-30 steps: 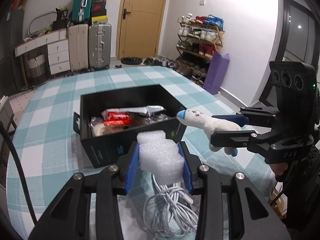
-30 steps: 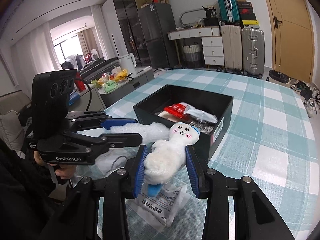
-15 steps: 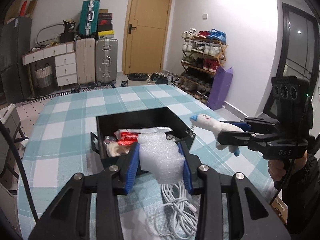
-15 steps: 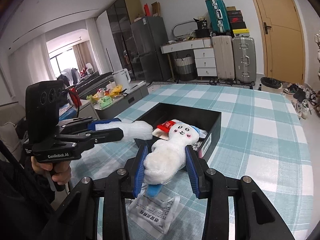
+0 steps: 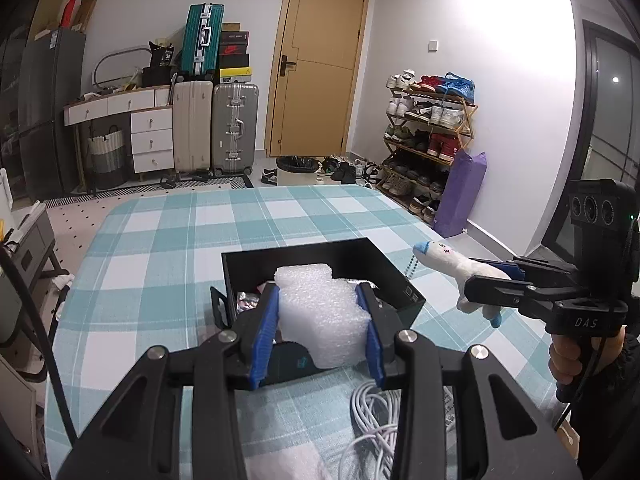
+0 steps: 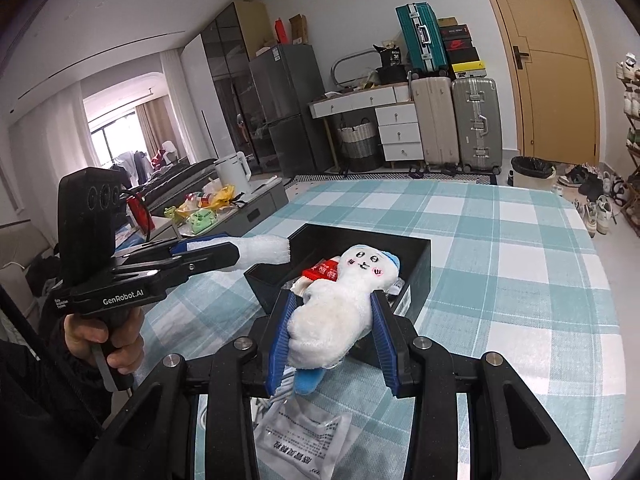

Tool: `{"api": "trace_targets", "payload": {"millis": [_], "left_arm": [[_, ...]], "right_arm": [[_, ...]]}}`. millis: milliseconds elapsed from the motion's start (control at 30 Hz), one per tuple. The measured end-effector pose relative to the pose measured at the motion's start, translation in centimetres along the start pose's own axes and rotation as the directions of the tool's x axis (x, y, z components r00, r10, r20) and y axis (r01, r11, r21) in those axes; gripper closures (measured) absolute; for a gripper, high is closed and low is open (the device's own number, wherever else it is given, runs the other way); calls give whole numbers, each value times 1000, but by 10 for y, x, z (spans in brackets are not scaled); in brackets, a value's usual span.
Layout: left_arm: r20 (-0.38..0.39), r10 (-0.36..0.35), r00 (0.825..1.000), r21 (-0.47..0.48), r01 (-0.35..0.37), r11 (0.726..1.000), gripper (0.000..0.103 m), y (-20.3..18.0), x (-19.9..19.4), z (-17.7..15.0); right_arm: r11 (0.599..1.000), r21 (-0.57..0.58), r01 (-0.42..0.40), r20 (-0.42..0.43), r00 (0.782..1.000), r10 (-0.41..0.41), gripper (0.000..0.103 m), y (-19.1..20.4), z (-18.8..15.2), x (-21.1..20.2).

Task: Organize soft objects
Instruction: 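Carry the plush doll and bubble wrap over the black box with both tools, then lower both items into the box, open both tools and withdraw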

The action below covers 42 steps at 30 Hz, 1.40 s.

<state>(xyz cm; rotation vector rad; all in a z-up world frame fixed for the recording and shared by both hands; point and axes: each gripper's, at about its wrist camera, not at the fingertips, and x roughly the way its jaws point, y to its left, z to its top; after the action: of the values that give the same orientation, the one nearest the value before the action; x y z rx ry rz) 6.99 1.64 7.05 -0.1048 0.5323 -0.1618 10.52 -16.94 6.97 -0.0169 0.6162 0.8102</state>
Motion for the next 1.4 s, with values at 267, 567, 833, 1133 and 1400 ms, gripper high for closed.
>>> {"api": "trace_targets", "payload": {"millis": [267, 567, 833, 1133, 1400], "left_arm": [[-2, 30, 1000, -11, -30, 1000, 66, 7, 11, 8], [-21, 31, 999, -31, -31, 999, 66, 15, 30, 13], [-29, 42, 999, -5, -43, 999, 66, 13, 44, 16], [-61, 57, 996, 0, -57, 998, 66, 16, 62, 14], [-101, 94, 990, 16, -93, 996, 66, 22, 77, 7]], "right_arm": [[1000, 12, 8, 6, 1000, -8, 65, -2, 10, 7], [1000, 11, 25, -5, 1000, -25, 65, -6, 21, 20], [999, 16, 28, -22, 999, -28, 65, -9, 25, 35], [999, 14, 47, -48, 998, -46, 65, -16, 30, 58], [998, -16, 60, -80, 995, -61, 65, -17, 32, 79]]}}
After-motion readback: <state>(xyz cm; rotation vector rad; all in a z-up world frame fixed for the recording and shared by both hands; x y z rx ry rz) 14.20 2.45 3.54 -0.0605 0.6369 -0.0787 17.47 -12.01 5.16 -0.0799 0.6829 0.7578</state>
